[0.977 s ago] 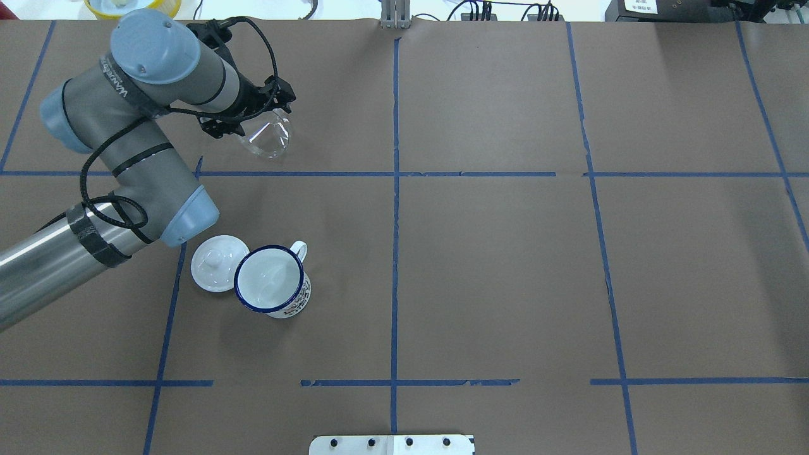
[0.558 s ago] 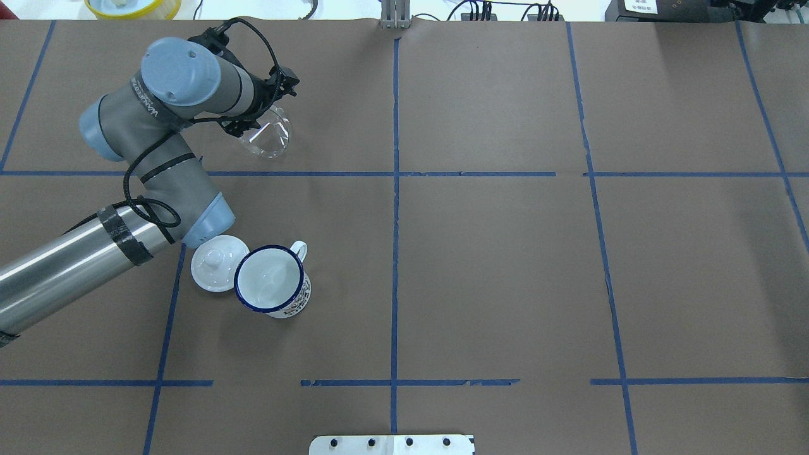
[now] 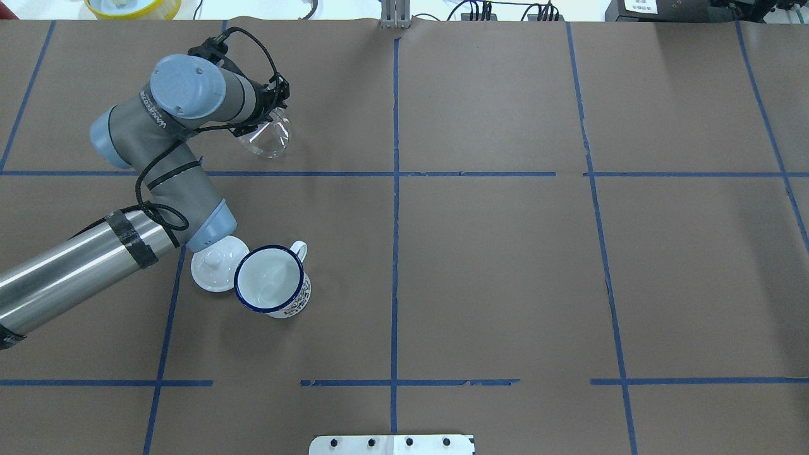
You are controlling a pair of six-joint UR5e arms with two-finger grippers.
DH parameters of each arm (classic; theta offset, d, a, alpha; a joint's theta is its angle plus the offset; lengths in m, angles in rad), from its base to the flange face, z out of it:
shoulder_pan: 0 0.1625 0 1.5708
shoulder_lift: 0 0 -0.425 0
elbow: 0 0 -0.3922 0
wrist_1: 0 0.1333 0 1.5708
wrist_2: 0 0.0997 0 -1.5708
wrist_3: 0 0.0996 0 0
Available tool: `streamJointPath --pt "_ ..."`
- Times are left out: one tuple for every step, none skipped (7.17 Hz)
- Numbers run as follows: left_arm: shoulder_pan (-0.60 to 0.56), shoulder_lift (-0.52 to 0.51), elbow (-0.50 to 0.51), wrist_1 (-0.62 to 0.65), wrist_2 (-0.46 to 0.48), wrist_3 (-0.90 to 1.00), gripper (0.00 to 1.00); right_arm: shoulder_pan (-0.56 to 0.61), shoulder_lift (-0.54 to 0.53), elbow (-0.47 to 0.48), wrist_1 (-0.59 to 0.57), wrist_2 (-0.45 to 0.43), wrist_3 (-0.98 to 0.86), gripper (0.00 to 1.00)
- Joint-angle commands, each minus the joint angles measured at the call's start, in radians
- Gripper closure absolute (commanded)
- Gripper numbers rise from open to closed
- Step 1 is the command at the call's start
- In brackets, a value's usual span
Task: Place funnel on cup
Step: 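Grasp the glass funnel by its rim with the left gripper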
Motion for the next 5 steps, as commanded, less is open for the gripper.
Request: streamJointPath --pt "-0.004 0.001 -0.005 -0.023 -0.008 0.000 1.00 0.000 0.000 0.000 0.000 0.000 0.000 0.00" --pt "-0.027 0.000 -0.028 -0.037 -0.062 0.000 1.00 0.000 0.000 0.000 0.000 0.000 0.000 0.00" --pt "-0.079 0.009 -0.084 -0.026 -0.175 0.006 1.00 0.000 0.000 0.000 0.000 0.000 0.000 0.00" --pt "-0.124 0.038 -0.162 0.000 -0.275 0.009 1.00 0.000 0.000 0.000 0.000 0.000 0.000 0.00" --pt "-0.150 0.106 -0.311 0.088 -0.367 0.020 1.00 0.000 0.000 0.000 0.000 0.000 0.000 0.00"
